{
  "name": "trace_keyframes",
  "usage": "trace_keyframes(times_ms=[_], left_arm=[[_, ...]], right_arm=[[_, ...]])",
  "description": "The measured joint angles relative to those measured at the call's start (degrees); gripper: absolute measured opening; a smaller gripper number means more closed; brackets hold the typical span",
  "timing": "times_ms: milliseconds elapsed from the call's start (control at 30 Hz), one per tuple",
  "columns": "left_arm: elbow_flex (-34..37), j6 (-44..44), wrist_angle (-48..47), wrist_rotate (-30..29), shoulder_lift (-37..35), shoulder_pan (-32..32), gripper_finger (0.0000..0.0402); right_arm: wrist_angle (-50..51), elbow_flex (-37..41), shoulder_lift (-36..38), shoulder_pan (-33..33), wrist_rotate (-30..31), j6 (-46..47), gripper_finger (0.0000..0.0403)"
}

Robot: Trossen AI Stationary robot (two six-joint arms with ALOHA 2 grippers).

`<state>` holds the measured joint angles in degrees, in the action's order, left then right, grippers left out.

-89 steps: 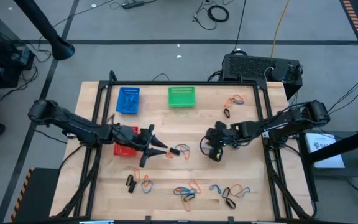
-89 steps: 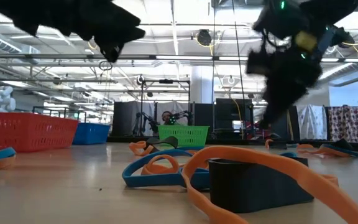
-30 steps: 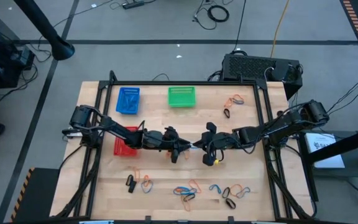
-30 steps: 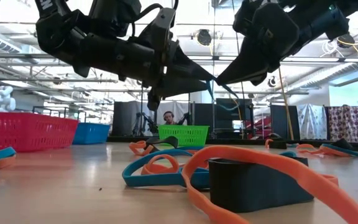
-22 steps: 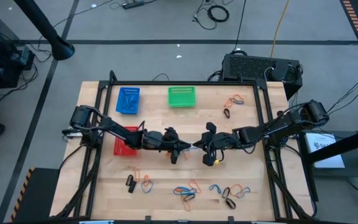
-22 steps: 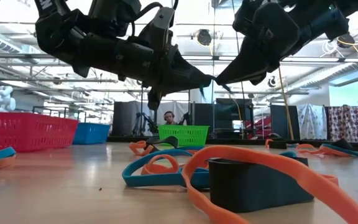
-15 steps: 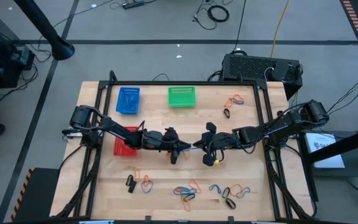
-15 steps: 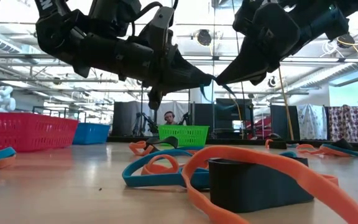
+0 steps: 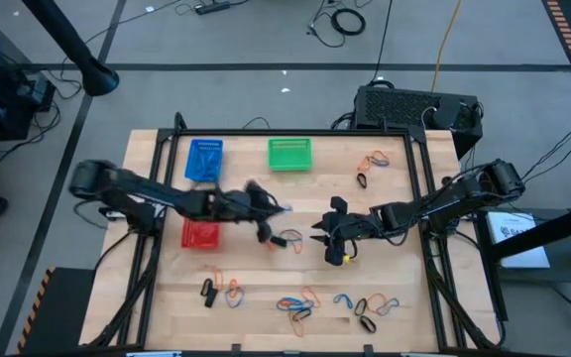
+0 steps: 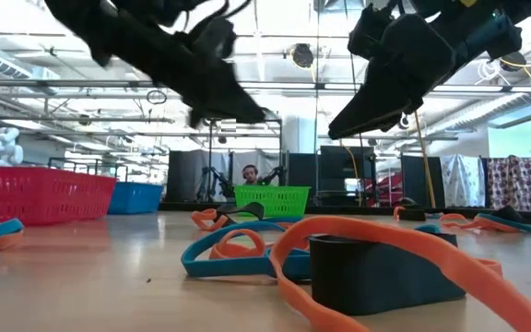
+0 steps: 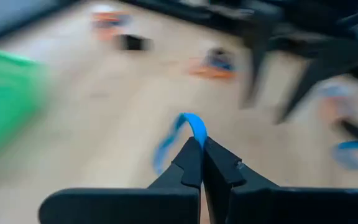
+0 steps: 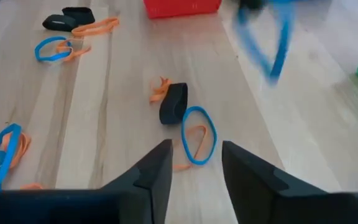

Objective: Sort rubber bands into baskets
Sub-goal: Put the blue rubber band into the blue bin

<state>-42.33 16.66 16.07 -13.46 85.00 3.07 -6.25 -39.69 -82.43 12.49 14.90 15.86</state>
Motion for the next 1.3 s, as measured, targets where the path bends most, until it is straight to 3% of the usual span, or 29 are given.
trace_keyframes(times_ms=[267, 433, 567, 733, 1000, 1300], left_arm=[[0.0, -5.1, -32.5, -18.2, -17.0, -9.2, 0.0001], [0.2, -1.8, -45.7, -20.2, -18.5, -20.1, 0.0001], [2.3, -0.9, -47.8, -16.4, -17.3, -26.5, 0.0004], [4.2, -2.2, -46.6, -16.8, -15.0, -32.0, 0.0006], [4.6, -3.7, -46.5, -16.8, -11.8, -35.0, 0.001], [4.6, -5.6, -47.2, -16.8, -11.5, -35.0, 0.009]], right_arm=[[-0.8, 0.0, -2.9, 0.0, 0.6, 1.7, 0.0141], [-3.2, 0.0, -6.7, 0.0, 1.7, 1.0, 0.0141], [-2.5, 0.1, -8.0, 0.0, 1.7, -2.0, 0.0141], [-2.7, 0.1, -8.1, 0.0, 1.7, -3.2, 0.0141], [-2.6, 0.1, -8.1, -0.1, 1.7, -5.5, 0.0141], [-0.9, 0.1, -6.8, -0.6, 3.2, -6.1, 0.0141]])
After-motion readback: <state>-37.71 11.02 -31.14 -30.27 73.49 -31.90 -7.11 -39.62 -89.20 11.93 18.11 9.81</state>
